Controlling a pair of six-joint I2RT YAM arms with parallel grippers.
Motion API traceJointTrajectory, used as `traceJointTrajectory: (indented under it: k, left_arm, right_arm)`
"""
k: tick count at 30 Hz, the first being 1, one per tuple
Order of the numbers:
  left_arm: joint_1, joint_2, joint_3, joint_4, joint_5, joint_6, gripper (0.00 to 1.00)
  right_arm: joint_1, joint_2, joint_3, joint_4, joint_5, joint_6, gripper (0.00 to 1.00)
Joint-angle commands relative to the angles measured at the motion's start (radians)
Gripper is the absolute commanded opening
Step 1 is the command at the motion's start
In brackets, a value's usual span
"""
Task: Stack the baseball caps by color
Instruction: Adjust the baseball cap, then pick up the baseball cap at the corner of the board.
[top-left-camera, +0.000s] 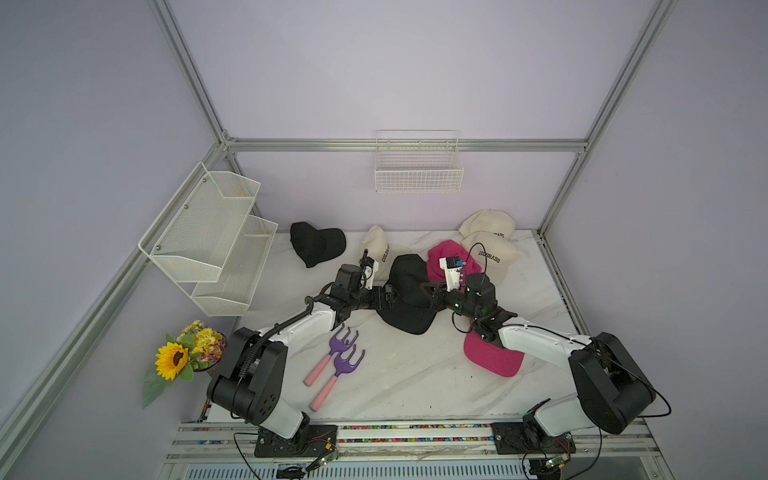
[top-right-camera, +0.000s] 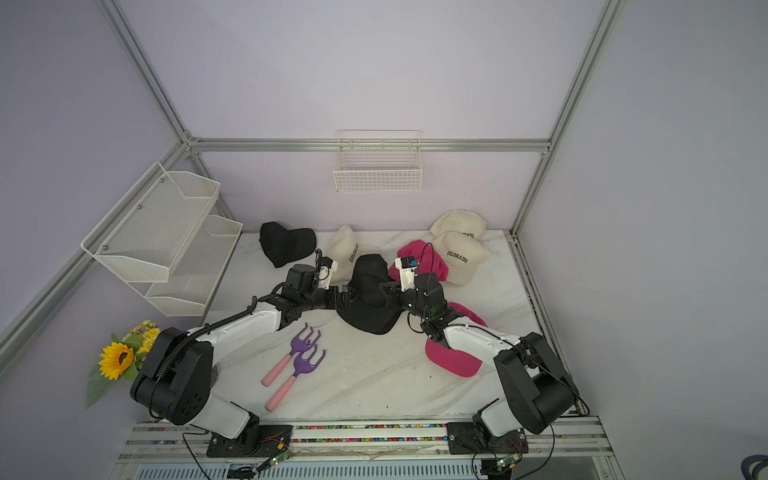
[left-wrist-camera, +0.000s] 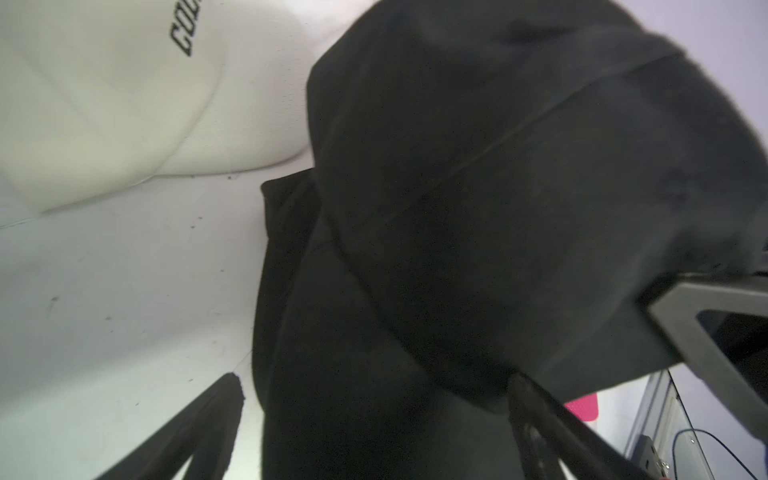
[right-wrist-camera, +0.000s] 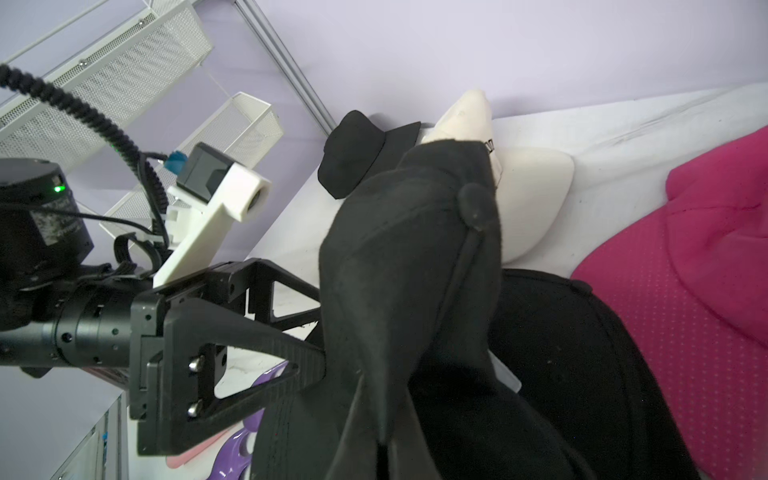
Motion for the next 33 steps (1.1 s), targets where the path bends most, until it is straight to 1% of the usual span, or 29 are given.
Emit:
traceJointTrajectory:
  k: [1,6,14,16,21,22,23,24,25,26,27,28,29,31,33]
  left_arm:
    - [0.015,-0.02,0.009,-0.009,-0.054,-0.019,1.0]
    - [0.019,-0.006,0.013,-0.01,-0.058,-0.023,1.0]
    - [0.02,0.011,0.008,-0.008,-0.074,-0.023,1.0]
    - [0.025,0.014,0.0,-0.01,-0.097,-0.027,1.0]
    - [0.067,-0.004,-0.013,-0.009,-0.163,-0.085,1.0]
    - [0.076,-0.011,-0.017,-0.002,-0.189,-0.106,1.0]
    - [0.086,-0.016,-0.017,0.003,-0.214,-0.123,1.0]
    - [0.095,-0.021,-0.016,0.008,-0.255,-0.146,1.0]
    - [0.106,-0.025,-0.009,0.008,-0.296,-0.154,1.0]
    - [0.116,-0.028,0.001,0.005,-0.333,-0.158,1.0]
    - [0.13,-0.028,0.016,0.002,-0.386,-0.162,1.0]
    - [0.142,-0.024,0.029,0.003,-0.441,-0.161,1.0]
    - [0.159,-0.015,0.043,0.008,-0.47,-0.153,1.0]
    - [0.203,0.017,0.085,0.012,-0.504,-0.121,1.0]
    - [0.248,0.069,0.144,-0.002,-0.527,-0.084,1.0]
  right_arm:
    - [-0.029,0.035,0.018,0.022,-0.007,-0.064,0.0]
    - [-0.051,0.108,0.041,0.014,-0.061,-0.139,0.0]
    - [-0.072,0.274,0.085,0.013,-0.077,-0.221,0.0]
    - [-0.072,0.309,0.087,0.002,-0.076,-0.23,0.0]
    - [-0.072,0.298,0.072,-0.018,-0.086,-0.236,0.0]
    - [-0.072,0.292,0.076,-0.026,-0.091,-0.238,0.05]
    - [-0.072,0.284,0.081,-0.031,-0.091,-0.235,0.15]
    - [-0.072,0.271,0.087,-0.032,-0.089,-0.222,0.29]
    - [-0.072,0.249,0.092,-0.028,-0.079,-0.207,0.48]
    - [-0.072,0.228,0.098,-0.025,-0.068,-0.197,0.61]
    - [-0.072,0.202,0.105,-0.021,-0.049,-0.179,0.71]
    - [-0.072,0.176,0.107,-0.013,-0.02,-0.16,0.77]
    - [-0.072,0.155,0.106,-0.002,0.003,-0.142,0.82]
    - [-0.073,0.112,0.097,0.03,0.078,-0.096,0.97]
    - [-0.075,0.081,0.082,0.062,0.149,-0.047,0.97]
